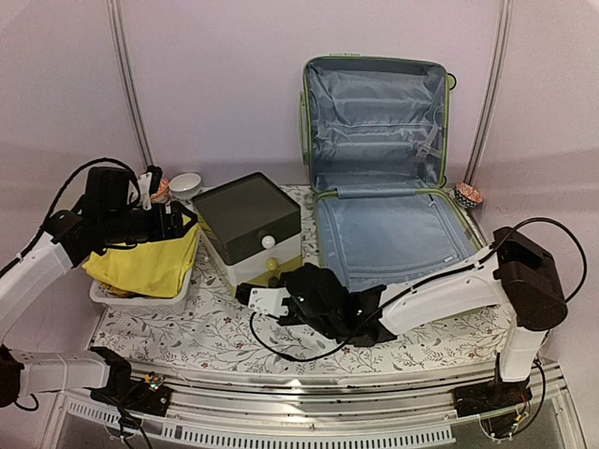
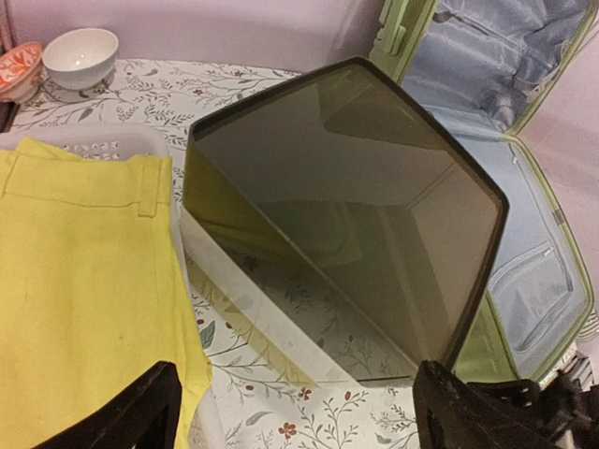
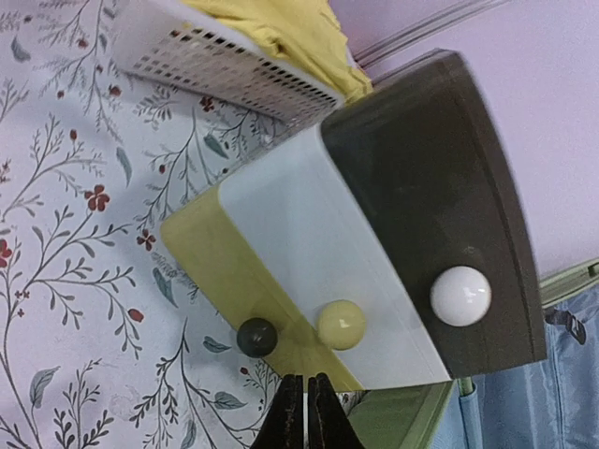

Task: Open, take out, and arrange the luggage
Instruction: Adjust the storage box at the center of the board.

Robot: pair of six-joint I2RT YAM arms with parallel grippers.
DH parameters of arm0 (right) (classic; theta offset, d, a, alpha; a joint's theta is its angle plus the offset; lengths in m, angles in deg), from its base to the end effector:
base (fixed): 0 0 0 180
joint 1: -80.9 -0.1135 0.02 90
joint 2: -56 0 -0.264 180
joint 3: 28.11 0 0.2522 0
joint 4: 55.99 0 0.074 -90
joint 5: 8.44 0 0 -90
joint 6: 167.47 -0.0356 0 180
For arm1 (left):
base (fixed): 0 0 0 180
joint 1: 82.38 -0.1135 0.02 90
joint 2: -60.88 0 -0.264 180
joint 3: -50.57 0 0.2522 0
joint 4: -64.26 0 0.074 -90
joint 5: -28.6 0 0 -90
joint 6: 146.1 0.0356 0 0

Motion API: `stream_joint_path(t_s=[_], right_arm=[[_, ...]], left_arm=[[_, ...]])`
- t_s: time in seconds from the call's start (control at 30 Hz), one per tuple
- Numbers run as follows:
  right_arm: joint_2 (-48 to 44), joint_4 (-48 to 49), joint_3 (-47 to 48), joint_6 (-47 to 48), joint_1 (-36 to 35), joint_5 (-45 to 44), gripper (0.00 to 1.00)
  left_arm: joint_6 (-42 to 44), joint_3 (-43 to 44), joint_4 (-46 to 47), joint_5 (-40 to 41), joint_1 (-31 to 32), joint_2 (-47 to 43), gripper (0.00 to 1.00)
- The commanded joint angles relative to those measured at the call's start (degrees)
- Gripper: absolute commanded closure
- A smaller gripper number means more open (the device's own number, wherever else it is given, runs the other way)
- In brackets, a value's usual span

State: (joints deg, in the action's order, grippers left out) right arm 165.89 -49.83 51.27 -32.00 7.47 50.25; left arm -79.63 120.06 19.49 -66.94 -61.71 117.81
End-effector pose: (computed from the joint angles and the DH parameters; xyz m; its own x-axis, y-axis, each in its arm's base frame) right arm 0.1381 0.3994 0.1907 0.4051 -0.7743 -0.4862 -0.5634 0.2074 -0.7997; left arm 0.1997 -0.0790 0.3312 -0.6280 -0.1878 -0.7552 0.1931 0.9025 -0.3850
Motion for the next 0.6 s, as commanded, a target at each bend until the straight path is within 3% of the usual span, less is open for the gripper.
stream_joint_path(t_s=[0.0, 0.3, 0.5, 0.57], right_arm=[[-5.6, -1.8, -2.3, -7.7, 1.0, 2.9, 0.96], [-14.0, -1.9, -6.0, -19.3, 7.5, 5.2, 0.97], [-21.0, -3.0, -8.7, -29.9, 14.6, 10.8, 0.97], [-22.8, -3.8, -9.2, -33.1, 16.7, 13.7, 0.96]], left_arm=[[-5.1, -3.3, -0.8, 2.5, -1.2, -3.3, 0.15], [-10.6, -9.0, -1.5, 5.7, -2.8, -6.6, 0.59], [-10.8, -11.8, 2.2, 3.5, -2.9, -2.3, 0.98], [-10.4, -11.8, 4.1, 2.5, -2.9, -0.5, 1.0]])
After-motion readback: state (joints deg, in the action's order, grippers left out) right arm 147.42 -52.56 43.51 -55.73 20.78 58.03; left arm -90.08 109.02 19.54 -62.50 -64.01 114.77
